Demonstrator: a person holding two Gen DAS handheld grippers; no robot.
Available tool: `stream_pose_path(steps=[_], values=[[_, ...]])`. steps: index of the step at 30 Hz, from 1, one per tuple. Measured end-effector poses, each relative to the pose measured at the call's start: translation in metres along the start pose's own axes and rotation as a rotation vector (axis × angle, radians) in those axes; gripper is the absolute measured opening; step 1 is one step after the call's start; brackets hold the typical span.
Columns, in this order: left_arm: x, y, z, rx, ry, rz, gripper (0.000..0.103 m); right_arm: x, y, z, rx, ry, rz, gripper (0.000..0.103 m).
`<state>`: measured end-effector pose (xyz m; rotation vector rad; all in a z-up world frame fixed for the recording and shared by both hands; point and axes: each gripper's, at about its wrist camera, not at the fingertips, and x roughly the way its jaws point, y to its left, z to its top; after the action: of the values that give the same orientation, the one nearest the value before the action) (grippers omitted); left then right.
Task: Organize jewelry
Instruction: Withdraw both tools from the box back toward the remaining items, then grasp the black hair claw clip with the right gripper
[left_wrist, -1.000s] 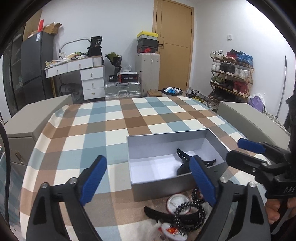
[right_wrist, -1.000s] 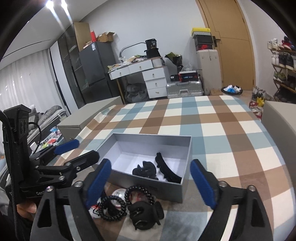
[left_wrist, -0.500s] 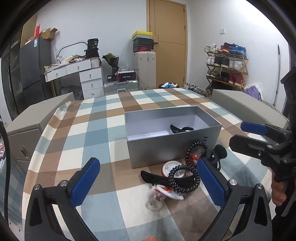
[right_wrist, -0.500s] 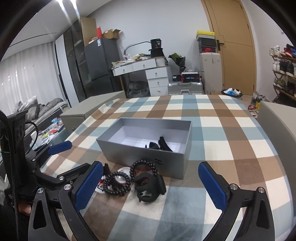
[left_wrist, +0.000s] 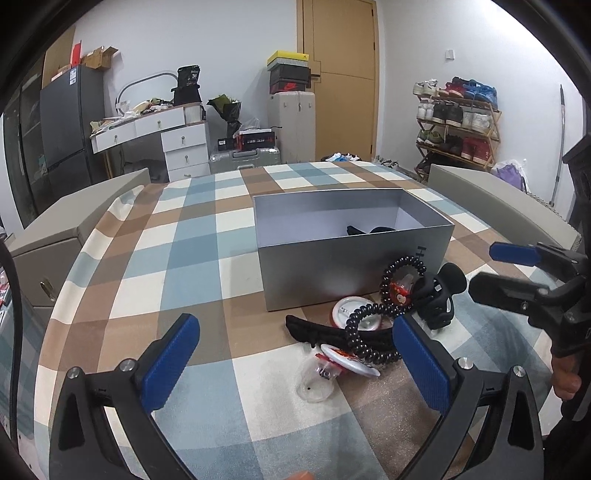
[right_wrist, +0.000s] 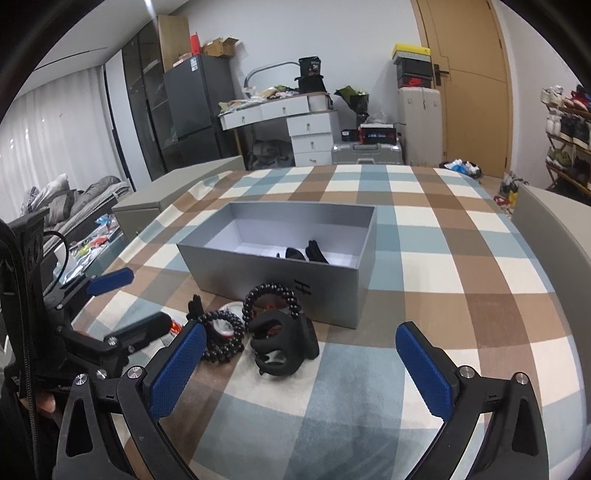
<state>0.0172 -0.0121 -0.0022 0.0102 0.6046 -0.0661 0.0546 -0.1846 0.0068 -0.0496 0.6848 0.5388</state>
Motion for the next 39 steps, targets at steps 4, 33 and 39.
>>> stream_pose_path(steps=[4,33,39], values=[[0.000,-0.001,-0.001,-0.005,0.005,-0.007,0.102,0.008,-0.004,-0.003,0.008,0.050,-0.009,0.103],[-0.001,-0.012,-0.003,0.046,0.009,-0.002,0.102,0.040,0.003,-0.001,0.004,0.172,0.086,0.045],[-0.002,-0.013,-0.003,0.053,0.029,-0.015,0.102,0.021,0.005,-0.003,-0.005,0.107,0.103,0.045]])
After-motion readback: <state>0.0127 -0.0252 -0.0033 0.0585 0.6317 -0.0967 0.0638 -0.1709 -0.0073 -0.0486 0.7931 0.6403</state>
